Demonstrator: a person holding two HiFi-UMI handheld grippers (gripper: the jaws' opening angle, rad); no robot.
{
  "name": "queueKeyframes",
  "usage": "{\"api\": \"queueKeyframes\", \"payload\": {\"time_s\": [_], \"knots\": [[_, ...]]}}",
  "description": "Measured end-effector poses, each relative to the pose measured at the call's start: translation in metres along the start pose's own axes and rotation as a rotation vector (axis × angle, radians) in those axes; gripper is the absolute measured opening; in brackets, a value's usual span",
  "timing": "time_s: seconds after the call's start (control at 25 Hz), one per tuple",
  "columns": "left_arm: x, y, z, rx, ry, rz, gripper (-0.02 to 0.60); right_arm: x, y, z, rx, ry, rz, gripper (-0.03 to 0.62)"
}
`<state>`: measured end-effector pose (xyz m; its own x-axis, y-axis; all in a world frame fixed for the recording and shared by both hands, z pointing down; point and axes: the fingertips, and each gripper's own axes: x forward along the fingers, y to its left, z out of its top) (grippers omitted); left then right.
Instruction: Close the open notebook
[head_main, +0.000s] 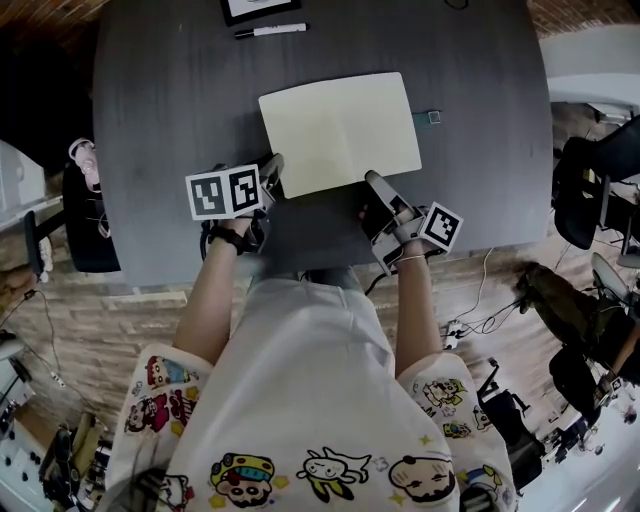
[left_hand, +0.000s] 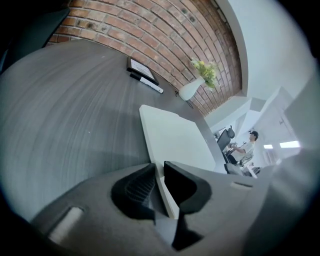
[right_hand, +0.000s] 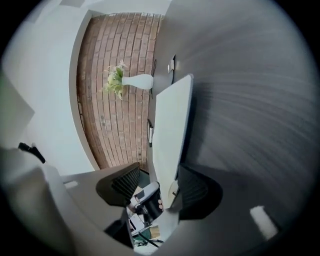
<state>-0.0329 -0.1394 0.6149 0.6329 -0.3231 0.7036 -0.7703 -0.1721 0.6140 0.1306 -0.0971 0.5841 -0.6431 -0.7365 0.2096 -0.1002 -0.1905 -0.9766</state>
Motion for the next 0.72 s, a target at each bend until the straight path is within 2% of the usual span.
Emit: {"api": "queueKeyframes", "payload": {"time_s": [0.2,0.28,0.4,0.48,0.6,0.72], "knots": [[0.000,-0.001,-0.002,-0.004,0.010,-0.008,0.055,0.002,-0.002,0.001,-0.057,0.030,-0.009,0.184],[0.000,-0.003,-0.001,0.001,0.017,-0.014,0.055,0.005,0.004,0.002,-0.141,0.067,-0.022,0.184],[-0.002,-0.006,-0.001,0.020,0.024,-0.019,0.054,0.008,0.013,0.006,-0.265,0.110,-0.047,0.225],[-0.002,-0.007,-0.001,0.012,0.028,-0.025,0.054,0.006,0.014,0.016,-0.272,0.085,-0.056,0.231],[-0.001,-0.008,0.000,0.000,0.035,-0.037,0.052,-0.002,0.014,0.044,-0.228,-0.002,-0.041,0.232],[-0.001,-0.009,0.000,-0.005,0.039,-0.043,0.052,0.002,0.017,0.054,-0.194,0.021,0.023,0.221]]}}
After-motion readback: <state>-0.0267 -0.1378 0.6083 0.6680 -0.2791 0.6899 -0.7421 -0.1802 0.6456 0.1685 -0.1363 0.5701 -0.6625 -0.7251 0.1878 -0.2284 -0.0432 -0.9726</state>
